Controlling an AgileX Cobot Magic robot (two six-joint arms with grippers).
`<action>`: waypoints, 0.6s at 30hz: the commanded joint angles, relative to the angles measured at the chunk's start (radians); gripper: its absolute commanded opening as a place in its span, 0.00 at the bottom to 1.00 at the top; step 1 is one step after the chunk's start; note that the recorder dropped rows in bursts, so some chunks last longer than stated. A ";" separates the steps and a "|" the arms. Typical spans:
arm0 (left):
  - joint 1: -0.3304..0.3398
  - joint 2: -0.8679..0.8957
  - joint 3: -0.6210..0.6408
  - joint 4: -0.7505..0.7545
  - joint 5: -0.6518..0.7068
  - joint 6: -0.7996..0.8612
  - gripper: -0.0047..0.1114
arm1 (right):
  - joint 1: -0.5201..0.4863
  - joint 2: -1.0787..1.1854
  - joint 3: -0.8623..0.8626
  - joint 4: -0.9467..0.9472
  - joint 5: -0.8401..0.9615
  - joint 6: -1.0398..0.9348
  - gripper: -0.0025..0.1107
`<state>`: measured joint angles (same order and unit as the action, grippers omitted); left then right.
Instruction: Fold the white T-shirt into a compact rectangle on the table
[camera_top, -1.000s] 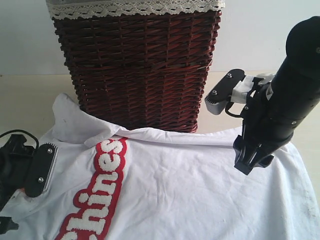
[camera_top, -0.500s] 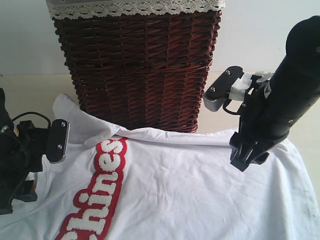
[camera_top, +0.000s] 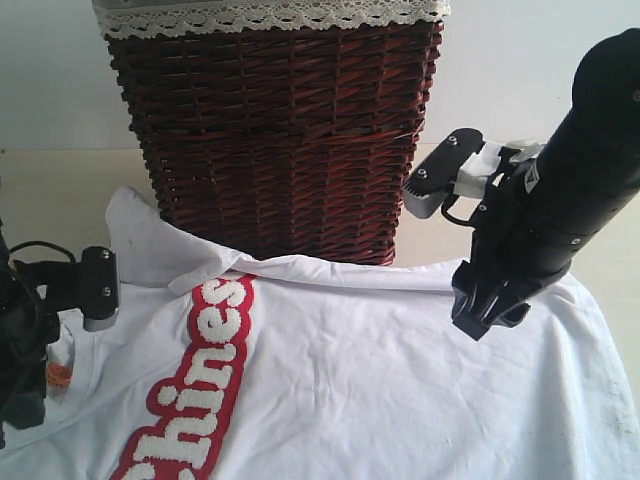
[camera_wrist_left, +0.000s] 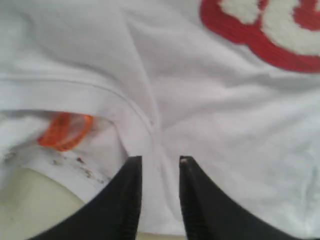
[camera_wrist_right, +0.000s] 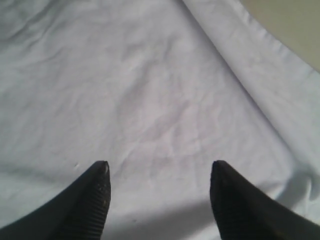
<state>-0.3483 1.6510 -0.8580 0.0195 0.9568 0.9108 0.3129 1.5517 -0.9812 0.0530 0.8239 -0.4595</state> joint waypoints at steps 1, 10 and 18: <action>-0.002 -0.013 -0.017 -0.005 0.098 0.034 0.55 | 0.002 0.000 -0.003 0.076 -0.012 -0.054 0.53; -0.014 -0.015 -0.028 0.196 0.067 0.101 0.64 | 0.002 0.000 -0.003 0.118 -0.043 -0.091 0.53; -0.014 0.006 -0.028 0.181 -0.128 0.213 0.68 | 0.002 0.000 -0.003 0.150 -0.050 -0.181 0.53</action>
<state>-0.3546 1.6436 -0.8798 0.2060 0.8930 1.0931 0.3129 1.5517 -0.9812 0.1932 0.7801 -0.5956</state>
